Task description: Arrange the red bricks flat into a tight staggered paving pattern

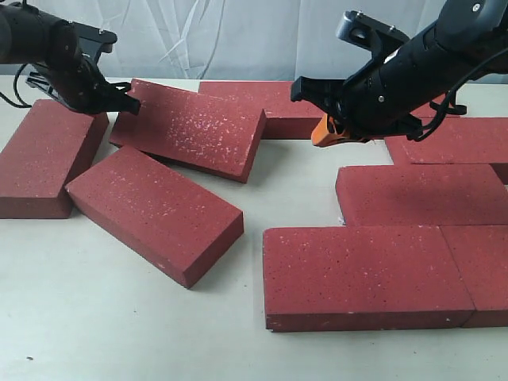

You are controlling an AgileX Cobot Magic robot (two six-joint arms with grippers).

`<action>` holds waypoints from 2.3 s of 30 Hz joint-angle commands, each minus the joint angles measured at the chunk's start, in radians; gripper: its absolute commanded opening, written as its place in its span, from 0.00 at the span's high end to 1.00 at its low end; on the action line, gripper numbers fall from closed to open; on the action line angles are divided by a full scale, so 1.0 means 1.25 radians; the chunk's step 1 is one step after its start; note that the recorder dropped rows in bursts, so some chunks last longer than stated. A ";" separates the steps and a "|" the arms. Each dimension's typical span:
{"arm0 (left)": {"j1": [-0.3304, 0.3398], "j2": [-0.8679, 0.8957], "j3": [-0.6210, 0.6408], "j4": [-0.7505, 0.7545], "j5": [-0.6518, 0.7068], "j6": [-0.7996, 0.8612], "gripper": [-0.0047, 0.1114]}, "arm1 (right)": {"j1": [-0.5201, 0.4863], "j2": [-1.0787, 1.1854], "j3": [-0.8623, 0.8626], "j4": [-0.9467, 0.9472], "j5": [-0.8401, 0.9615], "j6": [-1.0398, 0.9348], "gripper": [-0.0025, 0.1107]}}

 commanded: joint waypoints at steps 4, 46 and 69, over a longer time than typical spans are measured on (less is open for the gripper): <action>0.000 0.001 -0.001 -0.164 0.074 0.202 0.96 | -0.001 -0.001 -0.004 -0.001 -0.009 -0.008 0.98; -0.098 -0.131 -0.001 -0.602 -0.037 0.669 0.96 | -0.001 -0.001 -0.004 0.004 -0.014 -0.008 0.98; -0.206 -0.007 -0.001 -0.595 -0.221 0.688 0.96 | -0.001 -0.001 -0.004 0.020 -0.013 -0.008 0.98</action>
